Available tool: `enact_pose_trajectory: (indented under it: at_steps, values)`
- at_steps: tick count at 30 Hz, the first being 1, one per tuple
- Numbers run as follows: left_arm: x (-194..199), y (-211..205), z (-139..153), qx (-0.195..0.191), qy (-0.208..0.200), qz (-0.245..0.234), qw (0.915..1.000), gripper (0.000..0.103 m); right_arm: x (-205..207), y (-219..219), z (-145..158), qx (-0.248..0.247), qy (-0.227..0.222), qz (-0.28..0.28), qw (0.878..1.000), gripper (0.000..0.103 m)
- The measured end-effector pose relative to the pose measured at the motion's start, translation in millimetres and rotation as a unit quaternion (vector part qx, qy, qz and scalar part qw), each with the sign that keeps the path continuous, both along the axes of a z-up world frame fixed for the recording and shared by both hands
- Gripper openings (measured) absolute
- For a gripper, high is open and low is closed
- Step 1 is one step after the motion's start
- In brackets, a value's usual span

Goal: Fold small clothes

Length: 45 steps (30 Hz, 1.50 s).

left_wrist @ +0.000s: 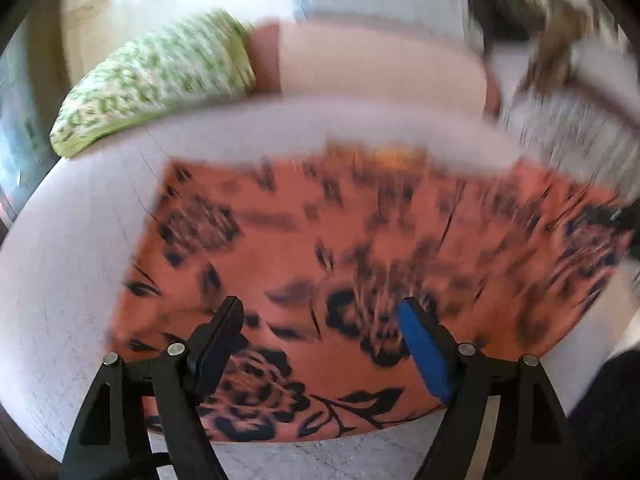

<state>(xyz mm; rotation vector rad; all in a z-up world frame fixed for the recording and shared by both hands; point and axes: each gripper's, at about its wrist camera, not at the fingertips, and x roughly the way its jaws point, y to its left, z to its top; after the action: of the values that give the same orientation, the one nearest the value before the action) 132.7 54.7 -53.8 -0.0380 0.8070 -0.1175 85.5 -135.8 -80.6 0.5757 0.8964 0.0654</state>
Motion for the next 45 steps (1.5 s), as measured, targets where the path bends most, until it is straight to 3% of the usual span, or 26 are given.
enact_pose_trajectory:
  at_steps: [5,10,14,17,19,21,28,31,33,37,38,45]
  values:
    - [-28,85,51,-0.066,-0.068,0.116,0.9887,0.080,9,80,68,-0.028,-0.080,0.089,0.992,0.016]
    - [-57,179,60,-0.085,-0.106,0.243,0.9606,0.080,18,179,89,-0.036,-0.110,0.179,0.977,0.016]
    - [-67,228,30,-0.116,-0.069,0.310,0.9410,0.080,26,258,59,-0.050,-0.085,0.253,0.963,0.016]
    - [-68,241,13,-0.148,-0.041,0.323,0.9338,0.080,36,308,-1,-0.072,-0.018,0.306,0.949,0.015]
    - [-73,242,12,-0.150,-0.044,0.324,0.9330,0.080,42,325,-50,-0.086,0.047,0.320,0.942,0.016]
    - [-76,242,11,-0.150,-0.046,0.324,0.9329,0.080,41,323,-51,-0.075,0.044,0.313,0.946,0.015]
    - [-67,245,11,-0.153,-0.044,0.314,0.9360,0.080,30,310,39,-0.048,-0.061,0.306,0.949,0.015]
    - [-68,246,11,-0.151,-0.045,0.313,0.9364,0.080,15,313,50,-0.029,-0.088,0.310,0.946,0.015]
    - [-69,249,9,-0.156,-0.041,0.316,0.9348,0.080,8,330,27,-0.034,-0.073,0.325,0.942,0.015]
    - [-68,248,8,-0.156,-0.035,0.314,0.9359,0.080,19,354,-52,-0.048,0.019,0.346,0.937,0.015]
    - [-68,246,8,-0.153,-0.034,0.312,0.9371,0.080,17,352,-55,-0.038,0.018,0.345,0.938,0.015]
    - [-66,242,9,-0.145,-0.037,0.308,0.9395,0.080,3,342,23,-0.013,-0.090,0.340,0.936,0.015]
